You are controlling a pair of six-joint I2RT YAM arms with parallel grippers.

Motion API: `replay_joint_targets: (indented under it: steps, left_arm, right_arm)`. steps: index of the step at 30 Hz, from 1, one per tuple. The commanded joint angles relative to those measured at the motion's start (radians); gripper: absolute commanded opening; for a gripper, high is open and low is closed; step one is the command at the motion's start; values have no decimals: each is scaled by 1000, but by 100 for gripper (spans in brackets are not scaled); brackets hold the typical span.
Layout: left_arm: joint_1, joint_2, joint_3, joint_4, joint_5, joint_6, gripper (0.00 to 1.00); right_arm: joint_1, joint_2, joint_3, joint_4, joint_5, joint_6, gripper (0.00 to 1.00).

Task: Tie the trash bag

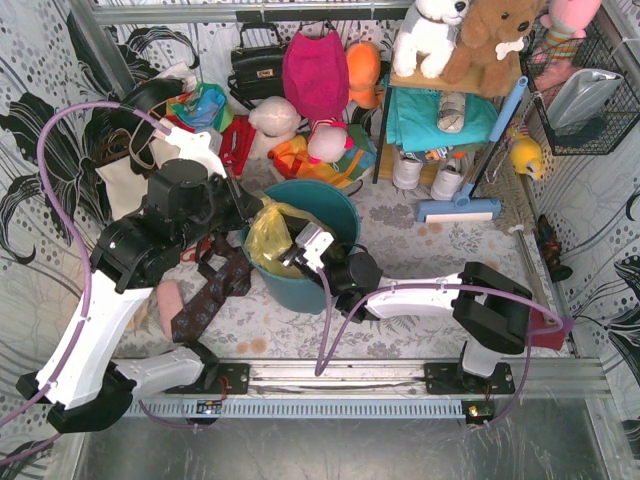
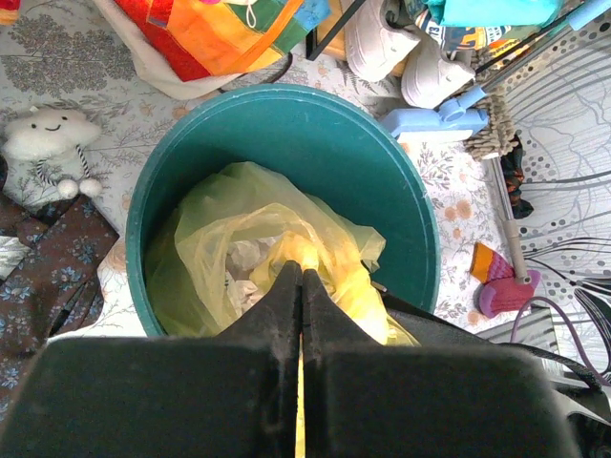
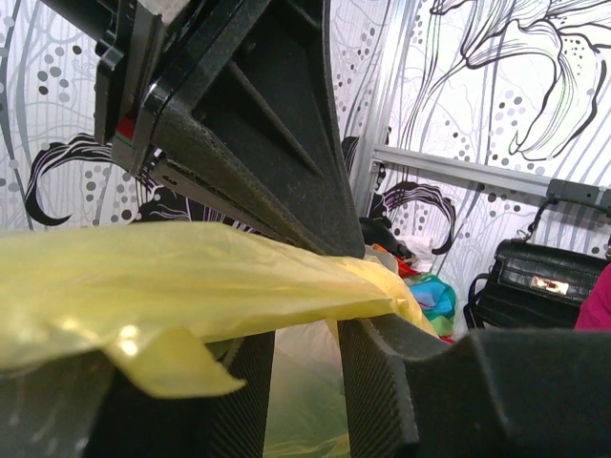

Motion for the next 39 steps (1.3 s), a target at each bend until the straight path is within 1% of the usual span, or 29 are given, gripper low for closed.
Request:
replay_joint_targets:
  steps: [1, 13, 22, 26, 33, 39]
  left_arm:
    - [-4, -9, -10, 18, -5, 7, 0]
    - [-4, -3, -12, -6, -43, 9, 0]
    - [-3, -3, -9, -14, -53, 11, 0]
    - [-3, -4, -8, -16, -54, 10, 0]
    - [-4, -9, -16, -16, -61, 9, 0]
    - [-4, -12, -22, -15, -60, 10, 0]
  right_arm:
    - [0, -24, -31, -11, 1, 23, 33]
    - [2, -114, -75, -97, 17, 81, 40]
    - [2, -188, -100, -182, 19, 123, 41]
    - [2, -231, -131, -191, 33, 155, 41]
    - [2, -296, -125, -342, 0, 202, 41]
    - [2, -344, -88, -506, -16, 228, 40]
